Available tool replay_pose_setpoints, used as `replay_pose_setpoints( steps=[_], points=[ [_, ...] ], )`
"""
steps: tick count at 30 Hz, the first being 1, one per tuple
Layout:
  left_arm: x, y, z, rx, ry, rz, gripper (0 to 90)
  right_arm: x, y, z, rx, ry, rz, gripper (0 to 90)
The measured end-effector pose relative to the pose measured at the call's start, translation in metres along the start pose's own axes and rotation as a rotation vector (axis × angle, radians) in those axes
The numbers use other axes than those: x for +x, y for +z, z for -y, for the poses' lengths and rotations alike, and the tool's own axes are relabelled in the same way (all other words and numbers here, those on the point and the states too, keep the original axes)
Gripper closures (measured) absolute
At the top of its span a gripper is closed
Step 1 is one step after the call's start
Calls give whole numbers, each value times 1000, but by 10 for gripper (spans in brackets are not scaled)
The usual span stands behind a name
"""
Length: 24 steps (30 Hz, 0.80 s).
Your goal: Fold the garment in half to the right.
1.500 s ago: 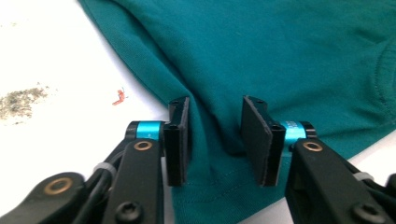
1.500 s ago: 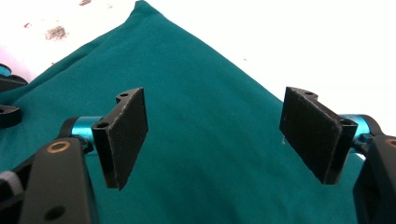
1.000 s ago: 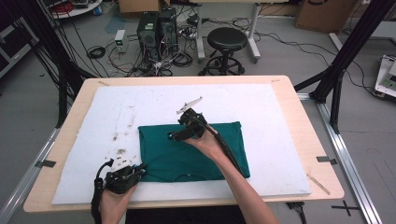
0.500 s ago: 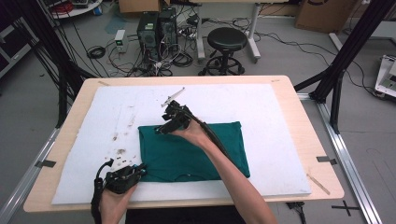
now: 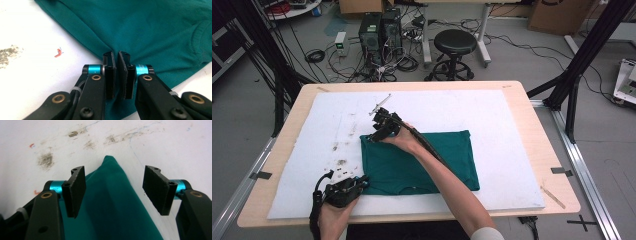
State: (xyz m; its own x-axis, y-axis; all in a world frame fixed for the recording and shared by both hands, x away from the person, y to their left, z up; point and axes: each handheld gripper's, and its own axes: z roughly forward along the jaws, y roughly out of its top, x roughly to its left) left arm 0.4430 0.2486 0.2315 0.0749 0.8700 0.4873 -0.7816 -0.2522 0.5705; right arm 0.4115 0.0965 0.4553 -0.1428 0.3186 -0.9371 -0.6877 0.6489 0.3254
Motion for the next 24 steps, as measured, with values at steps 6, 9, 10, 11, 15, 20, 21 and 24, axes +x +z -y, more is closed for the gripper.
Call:
replay_pose_setpoints(
  steps=[6, 9, 10, 11, 15, 20, 21, 24],
  points=[
    [0, 0, 0, 3, 6, -1, 839, 0, 19, -1, 15, -1, 12, 384],
    [0, 0, 0, 3, 8, -1, 839, 1, 25, -6, 14, 1, -6, 384],
    [0, 0, 0, 2, 7, -1, 839, 2, 27, -8, 13, -1, -4, 385],
    [0, 0, 0, 1, 7, -1, 838, 3, 30, -9, 15, -7, -3, 390],
    [0, 0, 1, -1, 6, -2, 838, 6, 39, -8, 36, -11, 11, 426],
    [0, 0, 1, 0, 12, -3, 838, 9, 41, -8, 37, -29, 38, 516],
    [-1, 0, 1, -1, 12, -4, 838, 10, 42, -9, 31, -37, 41, 536],
    [-1, 0, 1, -1, 12, -4, 838, 12, 44, -10, 31, -48, 49, 582]
  ],
)
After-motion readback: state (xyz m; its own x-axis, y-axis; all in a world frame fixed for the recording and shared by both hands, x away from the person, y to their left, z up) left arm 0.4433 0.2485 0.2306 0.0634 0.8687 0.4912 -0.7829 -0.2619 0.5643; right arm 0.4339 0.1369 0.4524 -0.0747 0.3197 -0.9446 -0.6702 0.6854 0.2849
